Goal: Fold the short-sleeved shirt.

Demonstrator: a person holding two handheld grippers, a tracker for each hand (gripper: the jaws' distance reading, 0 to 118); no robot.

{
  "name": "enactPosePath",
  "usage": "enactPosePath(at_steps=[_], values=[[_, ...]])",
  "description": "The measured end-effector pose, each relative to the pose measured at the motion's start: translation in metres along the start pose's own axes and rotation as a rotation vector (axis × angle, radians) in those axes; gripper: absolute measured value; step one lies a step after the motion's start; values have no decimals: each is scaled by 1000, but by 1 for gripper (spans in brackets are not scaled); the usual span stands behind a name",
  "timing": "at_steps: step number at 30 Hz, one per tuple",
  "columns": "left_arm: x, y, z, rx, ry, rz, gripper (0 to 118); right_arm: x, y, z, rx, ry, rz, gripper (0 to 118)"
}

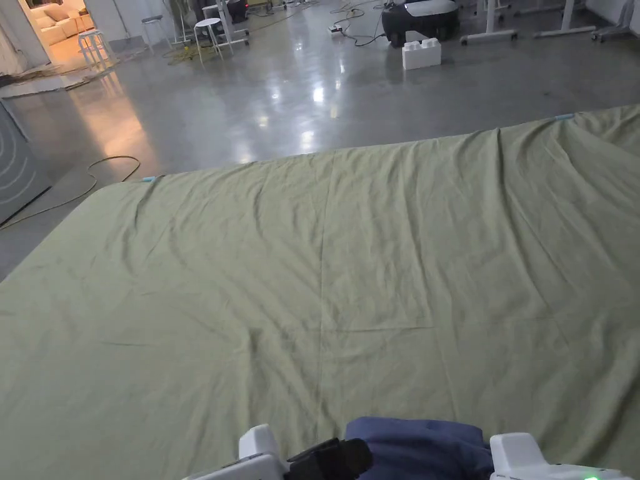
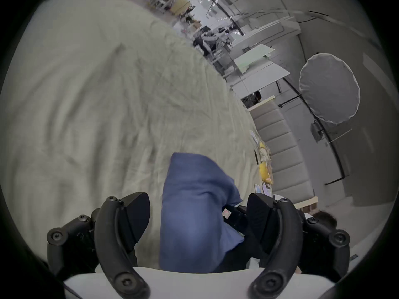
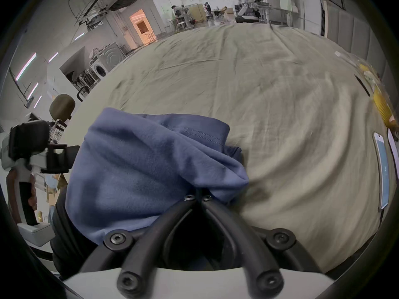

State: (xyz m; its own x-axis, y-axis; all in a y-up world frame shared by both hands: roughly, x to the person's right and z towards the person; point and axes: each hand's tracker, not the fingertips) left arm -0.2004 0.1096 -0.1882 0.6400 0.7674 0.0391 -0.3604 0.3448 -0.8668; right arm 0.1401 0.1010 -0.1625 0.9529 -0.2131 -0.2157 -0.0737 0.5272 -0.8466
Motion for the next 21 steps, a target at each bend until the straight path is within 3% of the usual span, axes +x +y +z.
enactPosePath(at_steps=[3, 4, 6, 8, 11, 15, 18, 21], values=[[-8, -1, -31, -48, 75, -4, 87, -7, 1, -2, -7, -21, 39, 0], [-5, -4, -34, -48, 30, -27, 64, -7, 1, -2, -8, -22, 36, 0], [2, -8, -39, -86, -41, -56, 47, -5, 1, -2, -11, -16, 9, 0], [19, -14, -51, -89, 74, -99, 26, -2, 0, -1, -9, -4, -10, 0], [13, -5, -40, -72, 42, -9, 24, 5, 3, 7, -8, 37, -49, 0], [10, 20, 22, 35, -35, 1, 23, 16, -3, 49, 144, 188, -194, 0], [-9, 58, 107, 123, 70, -57, 23, 22, -15, 74, 157, 180, -192, 0], [-49, 105, 197, 202, 278, -82, 23, 25, -25, 79, 151, 161, -180, 0]])
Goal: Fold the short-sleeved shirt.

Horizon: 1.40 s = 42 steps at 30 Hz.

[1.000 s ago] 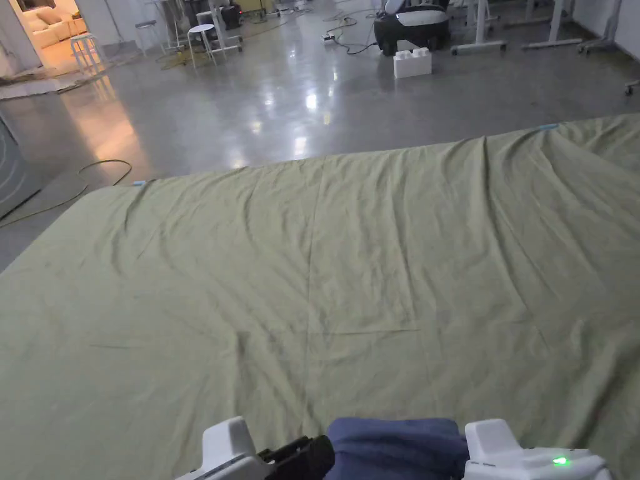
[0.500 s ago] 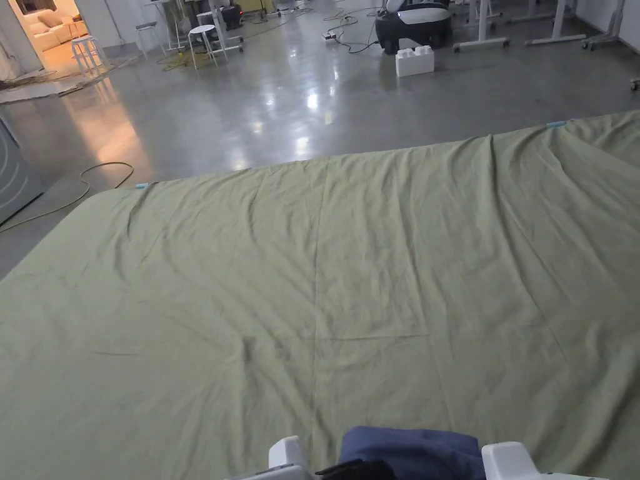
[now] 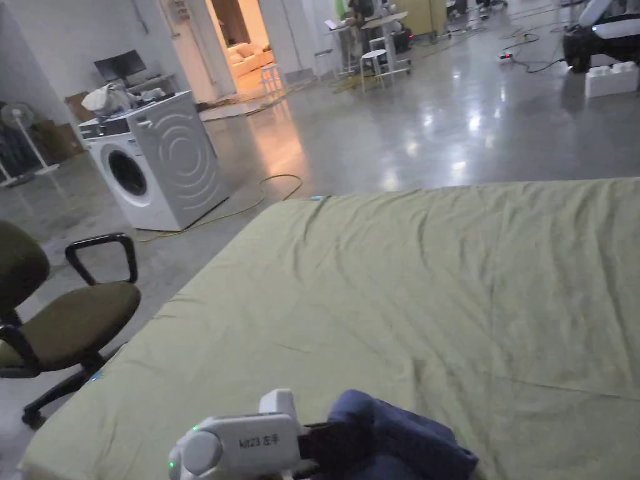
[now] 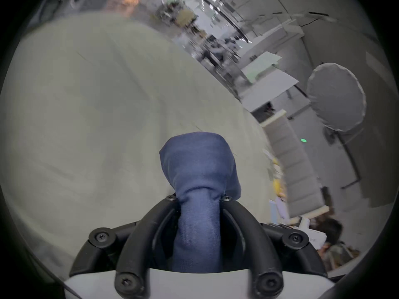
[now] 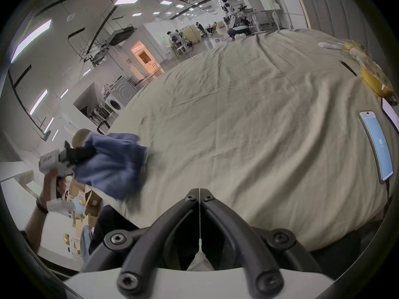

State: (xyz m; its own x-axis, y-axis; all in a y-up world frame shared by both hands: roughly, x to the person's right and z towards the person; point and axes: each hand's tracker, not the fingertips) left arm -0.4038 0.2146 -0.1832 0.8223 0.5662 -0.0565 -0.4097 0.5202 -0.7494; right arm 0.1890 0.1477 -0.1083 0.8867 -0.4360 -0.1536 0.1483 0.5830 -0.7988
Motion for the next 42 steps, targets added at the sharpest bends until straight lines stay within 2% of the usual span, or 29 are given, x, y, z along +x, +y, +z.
enactPosePath(at_steps=[4, 6, 7, 8, 9, 10, 11, 12, 14, 16, 18, 20, 23, 27, 29, 32, 36, 38, 39, 40, 42], values=[[-84, 69, 41, -15, 237, 13, 23, 1, -11, -5, -34, -2, -33, 0], [-124, 86, 31, -25, 340, 51, 24, 1, -15, -11, -51, 5, -60, 0], [-136, 87, 20, -38, 343, 98, 24, 0, -17, -14, -59, 5, -73, 0], [-146, 87, 9, -45, 322, 88, 28, 4, -19, -20, -73, 10, -82, 0], [-145, 80, -2, -55, 323, 68, 38, 4, -19, -23, -84, 13, -83, 0], [-148, 78, -11, -65, 377, 43, 61, 2, -19, -25, -91, 11, -79, 0], [-152, 76, -20, -65, 493, 23, 78, 1, -19, -27, -98, 4, -73, 0], [-155, 75, -25, -79, 569, 12, 83, 0, -18, -28, -102, 3, -67, 0], [-149, 72, -20, -66, 777, -21, 83, -2, -15, -25, -95, 11, -41, 0], [-127, 70, 1, 32, 838, -127, 83, -3, -10, -18, -53, 21, -10, 0], [-89, 64, 28, 125, 782, -233, 83, -6, -5, -6, 41, -1, 44, 0], [-32, 50, 64, 237, 603, -394, 83, -9, 4, 11, 137, -37, 94, 0], [55, 21, 110, 362, 494, -573, 83, -21, 21, 45, 285, -51, 128, 0], [151, -26, 137, 551, 481, -676, 83, -44, 44, 92, 454, -91, 243, 0], [190, -49, 139, 623, 393, -738, 83, -54, 53, 113, 535, -107, 308, 0], [230, -71, 133, 700, 319, -722, 83, -68, 65, 140, 646, -139, 347, 0], [272, -100, 123, 819, 282, -749, 80, -82, 70, 163, 768, -202, 365, 0], [283, -111, 121, 822, 273, -746, 74, -87, 69, 172, 792, -223, 406, 0], [287, -115, 120, 825, 272, -757, 66, -90, 68, 175, 810, -240, 419, 0], [288, -120, 120, 833, 269, -763, 50, -91, 68, 179, 841, -243, 467, 0], [289, -128, 119, 842, 240, -766, 17, -89, 64, 180, 818, -237, 439, 0]])
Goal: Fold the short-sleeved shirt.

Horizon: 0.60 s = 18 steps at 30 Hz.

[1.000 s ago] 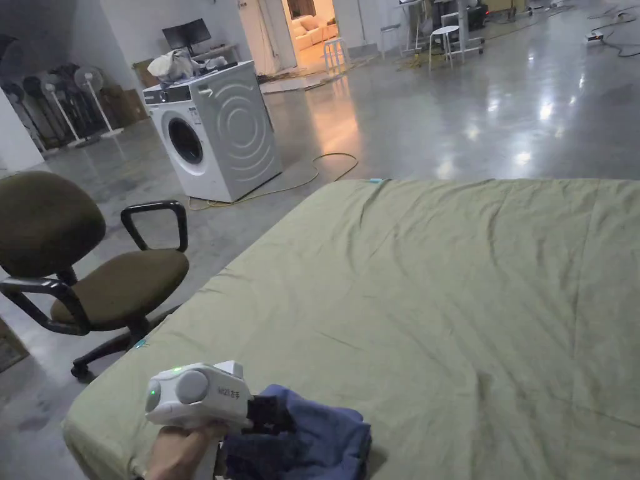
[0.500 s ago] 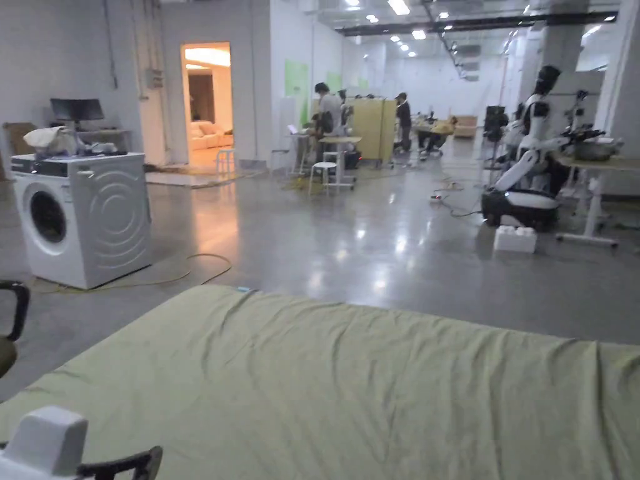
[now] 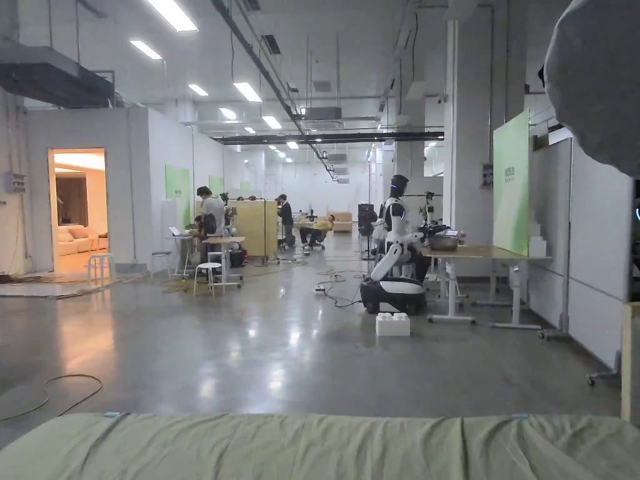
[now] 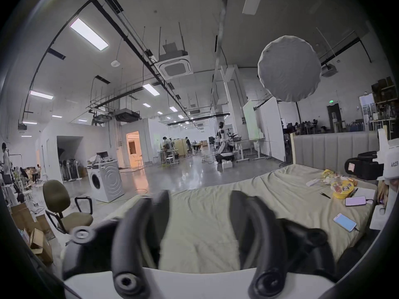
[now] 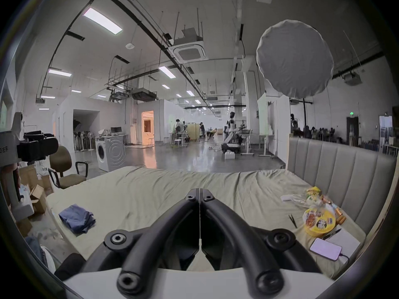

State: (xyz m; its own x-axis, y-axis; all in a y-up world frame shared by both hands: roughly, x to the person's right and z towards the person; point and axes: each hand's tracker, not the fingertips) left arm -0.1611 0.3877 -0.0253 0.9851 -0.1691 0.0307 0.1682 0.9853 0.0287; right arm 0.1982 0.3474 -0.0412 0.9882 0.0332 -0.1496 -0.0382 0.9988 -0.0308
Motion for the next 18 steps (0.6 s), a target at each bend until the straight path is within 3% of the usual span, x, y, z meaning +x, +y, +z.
enactPosePath(at_steps=[1, 4, 5, 12, 15, 18], values=[[-1, -1, -2, -14, -25, 43, 10, -1, 0, 2, 18, -6, 18, 0], [-4, -9, 2, 7, -37, 69, 6, -5, -5, 3, 7, -22, 5, 0], [-4, -11, 3, 5, -47, 71, 1, -9, -3, 4, 23, -27, 50, 0], [3, -11, 7, -10, -21, 56, 0, -14, -5, 1, 5, -2, 19, 0], [0, -12, 8, -7, -43, 62, 0, -17, -2, 2, 28, -14, 67, 0], [0, -10, 7, -6, -31, 51, 0, -15, -2, 0, -5, 0, 31, 0]])
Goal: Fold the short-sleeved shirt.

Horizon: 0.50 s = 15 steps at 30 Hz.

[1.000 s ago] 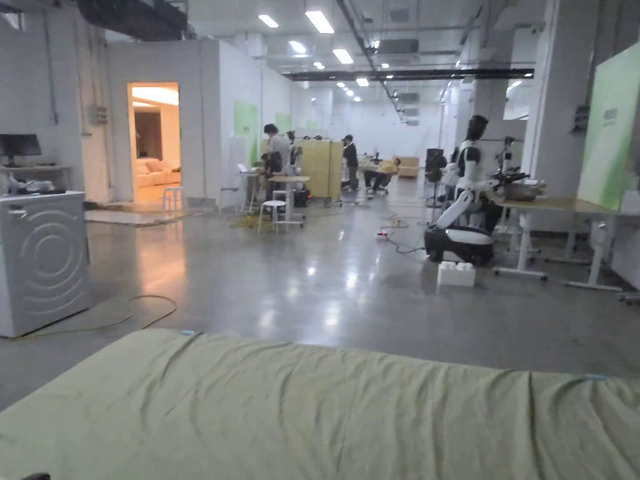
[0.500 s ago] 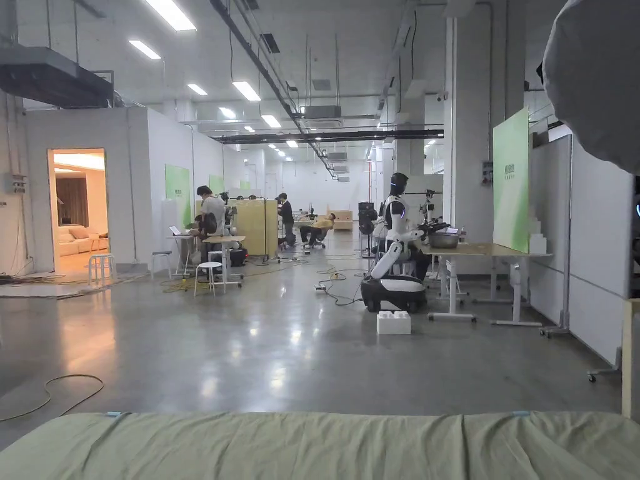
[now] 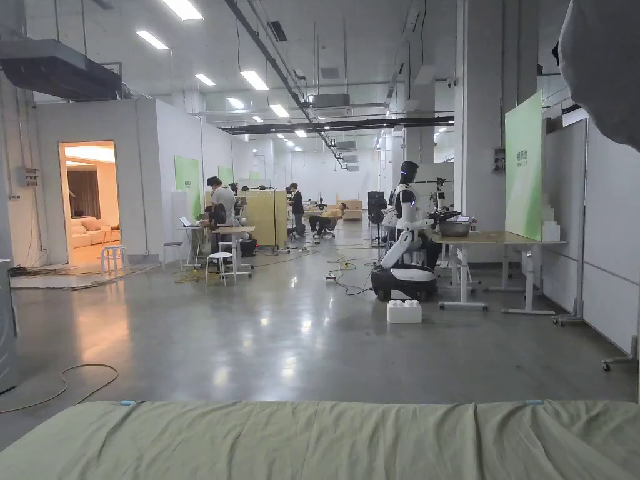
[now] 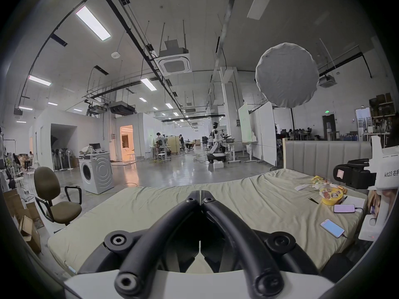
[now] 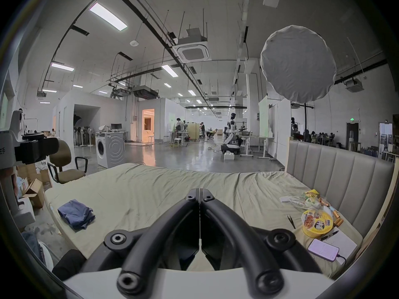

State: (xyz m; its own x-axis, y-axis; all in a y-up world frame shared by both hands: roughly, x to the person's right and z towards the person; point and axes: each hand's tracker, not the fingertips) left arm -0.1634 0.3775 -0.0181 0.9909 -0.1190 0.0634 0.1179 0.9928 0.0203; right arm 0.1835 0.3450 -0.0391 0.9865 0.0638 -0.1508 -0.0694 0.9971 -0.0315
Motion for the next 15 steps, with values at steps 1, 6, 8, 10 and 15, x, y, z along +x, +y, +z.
enactPosePath(at_steps=[1, 6, 8, 10, 15], values=[[1, 1, 0, 2, 3, 2, 0, 1, 1, 0, 3, -1, -2, 0], [1, 3, -2, -2, -2, 10, 0, 7, 1, 1, -7, -20, -30, 0], [1, 3, -4, -7, -8, 21, 0, 7, 1, 3, -3, -22, -36, 0], [1, 3, -4, -15, -12, 36, 0, 7, 1, 4, -2, -21, -39, 0], [1, 2, -3, -26, -21, 50, 0, 6, 3, 7, 7, -14, -36, 0]])
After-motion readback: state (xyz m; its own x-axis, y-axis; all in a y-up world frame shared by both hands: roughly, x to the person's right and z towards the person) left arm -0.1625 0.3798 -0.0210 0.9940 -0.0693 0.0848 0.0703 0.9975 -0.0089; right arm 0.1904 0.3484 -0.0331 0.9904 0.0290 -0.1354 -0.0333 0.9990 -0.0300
